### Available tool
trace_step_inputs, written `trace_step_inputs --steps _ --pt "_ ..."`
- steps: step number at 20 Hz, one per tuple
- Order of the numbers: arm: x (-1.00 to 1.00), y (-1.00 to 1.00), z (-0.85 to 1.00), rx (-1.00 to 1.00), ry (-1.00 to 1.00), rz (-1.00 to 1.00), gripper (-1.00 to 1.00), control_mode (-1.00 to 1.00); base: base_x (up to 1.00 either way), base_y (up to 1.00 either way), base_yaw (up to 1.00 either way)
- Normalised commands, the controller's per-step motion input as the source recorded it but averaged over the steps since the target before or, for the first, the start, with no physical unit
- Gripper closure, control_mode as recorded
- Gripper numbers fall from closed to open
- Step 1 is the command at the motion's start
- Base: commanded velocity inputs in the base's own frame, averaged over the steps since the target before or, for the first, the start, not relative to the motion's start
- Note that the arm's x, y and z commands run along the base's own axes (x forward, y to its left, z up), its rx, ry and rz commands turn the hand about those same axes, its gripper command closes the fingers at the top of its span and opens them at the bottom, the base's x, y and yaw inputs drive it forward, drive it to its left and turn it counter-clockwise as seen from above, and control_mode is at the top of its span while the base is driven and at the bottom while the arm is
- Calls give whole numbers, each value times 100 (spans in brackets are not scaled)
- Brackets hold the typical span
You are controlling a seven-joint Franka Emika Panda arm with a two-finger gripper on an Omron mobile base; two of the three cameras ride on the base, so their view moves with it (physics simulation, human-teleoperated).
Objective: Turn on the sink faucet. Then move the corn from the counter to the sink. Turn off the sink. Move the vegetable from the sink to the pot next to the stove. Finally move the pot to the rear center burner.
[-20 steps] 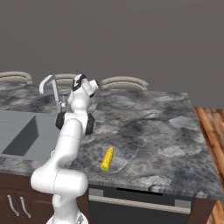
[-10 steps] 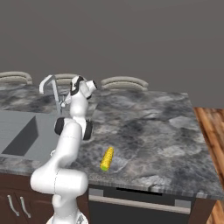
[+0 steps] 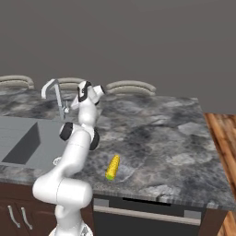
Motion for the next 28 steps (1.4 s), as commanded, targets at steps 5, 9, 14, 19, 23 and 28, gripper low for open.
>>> trace_step_inputs --steps 5,9,14,19,23,28 --pt "0 -24 16 3 7 0 -100 -100 0 0 0" --pt "-10 -7 16 3 5 0 -100 -100 0 0 0" --pt "-26 -1 7 3 4 -1 -100 -100 0 0 0" --pt "-10 4 -4 0 6 -1 -100 -100 0 0 0" --pt "3 16 -23 0 2 -5 -100 -100 0 0 0" --pt "0 23 -20 0 0 -4 -100 -100 0 0 0"
